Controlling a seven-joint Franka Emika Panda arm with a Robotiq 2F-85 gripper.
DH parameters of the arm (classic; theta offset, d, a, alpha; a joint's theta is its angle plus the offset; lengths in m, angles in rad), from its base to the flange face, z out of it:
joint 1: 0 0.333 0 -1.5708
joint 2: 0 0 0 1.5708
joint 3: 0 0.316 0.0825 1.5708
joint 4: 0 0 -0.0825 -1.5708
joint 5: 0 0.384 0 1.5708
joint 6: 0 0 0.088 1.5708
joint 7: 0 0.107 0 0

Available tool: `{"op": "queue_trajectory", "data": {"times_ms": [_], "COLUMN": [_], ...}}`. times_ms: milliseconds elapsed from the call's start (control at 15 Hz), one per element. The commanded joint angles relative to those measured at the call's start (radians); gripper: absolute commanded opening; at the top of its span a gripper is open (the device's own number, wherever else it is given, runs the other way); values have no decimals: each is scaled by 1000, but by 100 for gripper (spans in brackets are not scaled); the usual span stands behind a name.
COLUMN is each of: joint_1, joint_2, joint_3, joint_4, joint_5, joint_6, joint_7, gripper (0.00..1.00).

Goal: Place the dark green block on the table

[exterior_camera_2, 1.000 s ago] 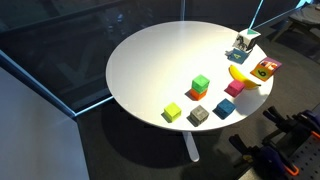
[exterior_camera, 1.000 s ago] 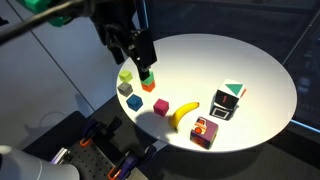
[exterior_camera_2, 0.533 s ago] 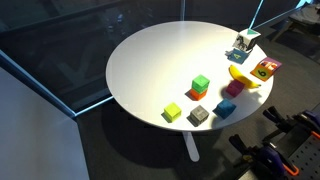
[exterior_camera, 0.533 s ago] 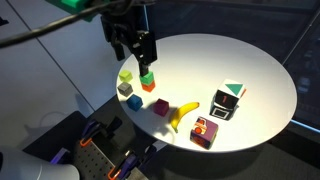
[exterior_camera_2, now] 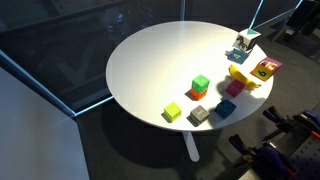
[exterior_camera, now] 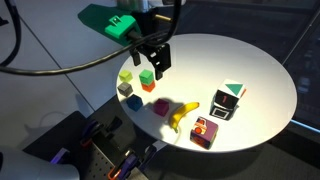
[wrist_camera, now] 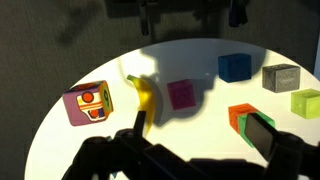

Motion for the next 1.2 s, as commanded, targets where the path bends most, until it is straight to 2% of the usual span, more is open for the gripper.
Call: {"op": "queue_trajectory", "data": {"times_ms": [0, 533, 1133], "joint_1": [-2, -7, 47], "joint_2": [12, 15, 108], "joint_3": [8, 10, 29], "joint_4": [4, 1, 93], "joint_5": [28, 15, 80], "joint_6": [61, 51, 60], "joint_7": [-1, -3, -40], "gripper": [100, 100, 100]}}
